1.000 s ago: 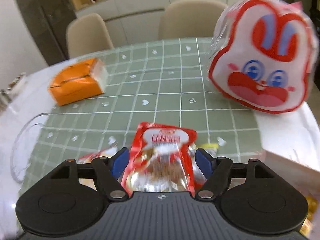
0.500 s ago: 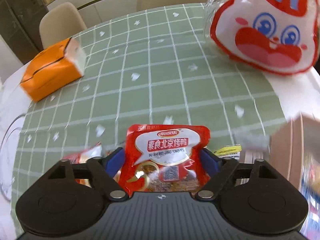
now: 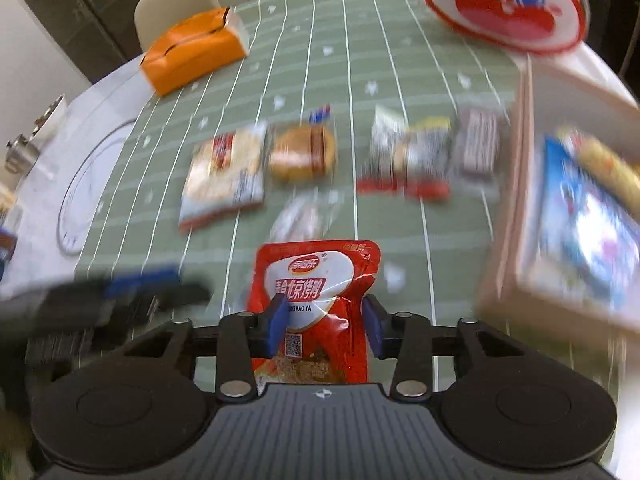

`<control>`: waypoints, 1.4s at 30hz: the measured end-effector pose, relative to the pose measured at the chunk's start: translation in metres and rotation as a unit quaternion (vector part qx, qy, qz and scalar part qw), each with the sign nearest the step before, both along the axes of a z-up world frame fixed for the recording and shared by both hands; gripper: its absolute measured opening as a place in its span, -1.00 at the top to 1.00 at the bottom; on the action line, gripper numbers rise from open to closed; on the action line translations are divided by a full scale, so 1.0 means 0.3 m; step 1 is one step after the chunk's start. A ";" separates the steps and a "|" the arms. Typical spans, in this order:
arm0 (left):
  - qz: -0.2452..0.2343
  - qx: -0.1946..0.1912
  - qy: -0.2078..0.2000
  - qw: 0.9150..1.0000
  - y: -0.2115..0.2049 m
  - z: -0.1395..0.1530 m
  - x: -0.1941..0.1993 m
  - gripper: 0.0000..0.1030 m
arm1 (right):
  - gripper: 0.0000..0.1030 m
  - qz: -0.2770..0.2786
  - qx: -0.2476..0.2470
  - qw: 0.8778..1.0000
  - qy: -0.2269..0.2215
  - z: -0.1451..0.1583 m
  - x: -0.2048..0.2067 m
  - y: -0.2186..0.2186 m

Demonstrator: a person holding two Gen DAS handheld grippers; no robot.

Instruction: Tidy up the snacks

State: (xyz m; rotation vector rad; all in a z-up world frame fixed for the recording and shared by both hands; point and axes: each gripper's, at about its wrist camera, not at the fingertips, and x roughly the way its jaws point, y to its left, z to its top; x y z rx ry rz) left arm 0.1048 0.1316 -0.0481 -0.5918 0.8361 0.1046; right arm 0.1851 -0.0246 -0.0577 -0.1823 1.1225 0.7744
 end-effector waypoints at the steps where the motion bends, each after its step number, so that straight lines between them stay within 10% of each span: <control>1: -0.010 0.003 -0.005 1.000 -0.011 0.007 0.026 -0.07 | 0.17 -0.004 -0.003 1.000 -0.014 0.004 -0.024 -0.026; 7: -0.078 0.050 -0.046 0.995 -0.086 0.078 0.277 -0.07 | -0.09 -0.030 -0.016 0.995 -0.097 0.045 -0.122 -0.158; 17: -0.078 0.136 0.063 0.986 -0.220 -0.059 0.627 -0.19 | -0.12 -0.085 -0.033 0.990 -0.107 -0.021 -0.162 -0.351; 26: -0.106 0.138 0.041 0.984 -0.219 -0.045 0.582 0.08 | -0.17 -0.098 -0.037 0.988 -0.116 -0.077 -0.152 -0.378; 34: -0.088 0.098 -0.012 0.991 -0.141 0.073 0.245 0.14 | -0.17 -0.071 0.048 0.987 -0.139 0.123 -0.057 -0.262; 38: -0.062 0.061 -0.002 0.996 -0.094 0.055 0.078 0.14 | -0.17 -0.049 -0.003 0.986 -0.160 0.206 0.102 -0.065; 39: -0.056 0.049 0.003 0.997 -0.085 0.041 0.047 0.14 | -0.11 -0.038 -0.029 0.985 -0.168 0.214 0.162 -0.006; 42: -0.036 0.020 0.006 0.999 -0.063 0.009 -0.034 0.14 | 0.89 -0.003 -0.128 0.972 -0.197 0.194 0.346 0.173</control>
